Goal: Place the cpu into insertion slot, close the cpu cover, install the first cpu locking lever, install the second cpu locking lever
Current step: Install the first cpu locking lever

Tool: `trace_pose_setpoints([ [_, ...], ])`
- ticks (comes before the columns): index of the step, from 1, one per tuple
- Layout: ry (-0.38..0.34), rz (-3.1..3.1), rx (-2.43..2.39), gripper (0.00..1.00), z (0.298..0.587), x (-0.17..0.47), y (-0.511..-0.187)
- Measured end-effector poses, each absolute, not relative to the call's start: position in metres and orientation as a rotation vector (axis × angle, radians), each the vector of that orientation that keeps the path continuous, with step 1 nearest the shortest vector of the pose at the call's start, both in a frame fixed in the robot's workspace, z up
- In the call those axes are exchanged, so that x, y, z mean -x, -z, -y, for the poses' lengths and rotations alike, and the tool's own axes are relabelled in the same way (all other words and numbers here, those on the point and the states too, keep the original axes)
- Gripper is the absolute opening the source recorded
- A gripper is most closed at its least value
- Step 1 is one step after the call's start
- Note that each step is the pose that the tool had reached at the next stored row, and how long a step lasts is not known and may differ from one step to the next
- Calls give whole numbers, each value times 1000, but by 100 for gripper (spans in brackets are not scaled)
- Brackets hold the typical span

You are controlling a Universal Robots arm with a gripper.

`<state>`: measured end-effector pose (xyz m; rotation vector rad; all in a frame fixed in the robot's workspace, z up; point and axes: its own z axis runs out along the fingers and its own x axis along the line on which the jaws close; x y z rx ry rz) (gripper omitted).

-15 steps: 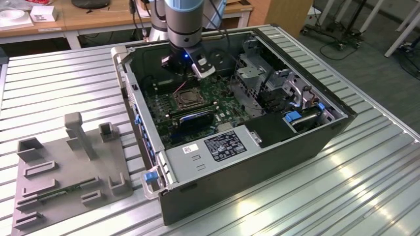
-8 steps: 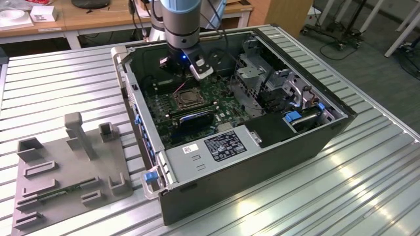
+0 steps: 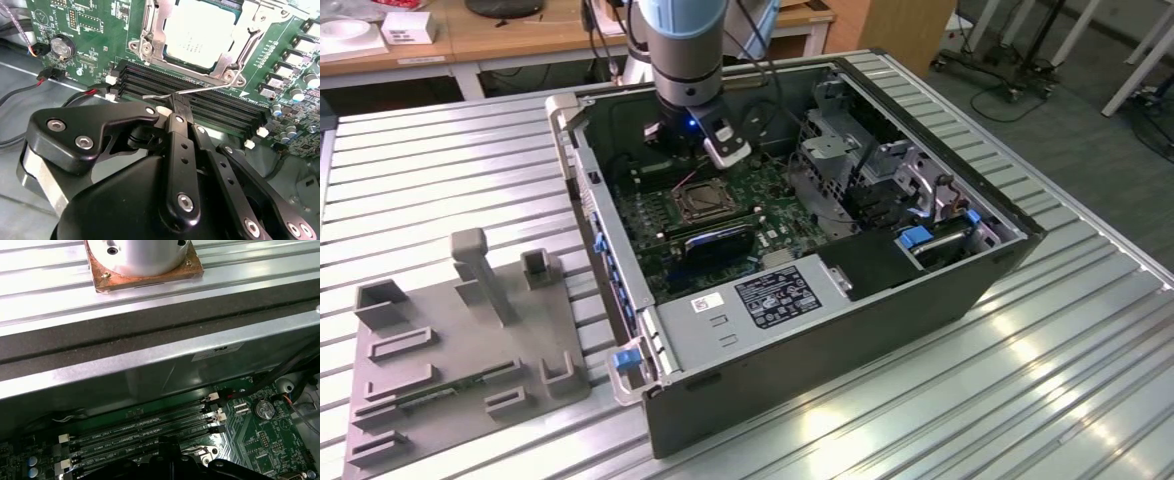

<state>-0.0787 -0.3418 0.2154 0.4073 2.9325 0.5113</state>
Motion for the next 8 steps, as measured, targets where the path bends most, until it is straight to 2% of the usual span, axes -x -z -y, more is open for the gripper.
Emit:
trace_pose_setpoints([
  [8, -511, -2930, -406, 11, 342, 79, -209],
])
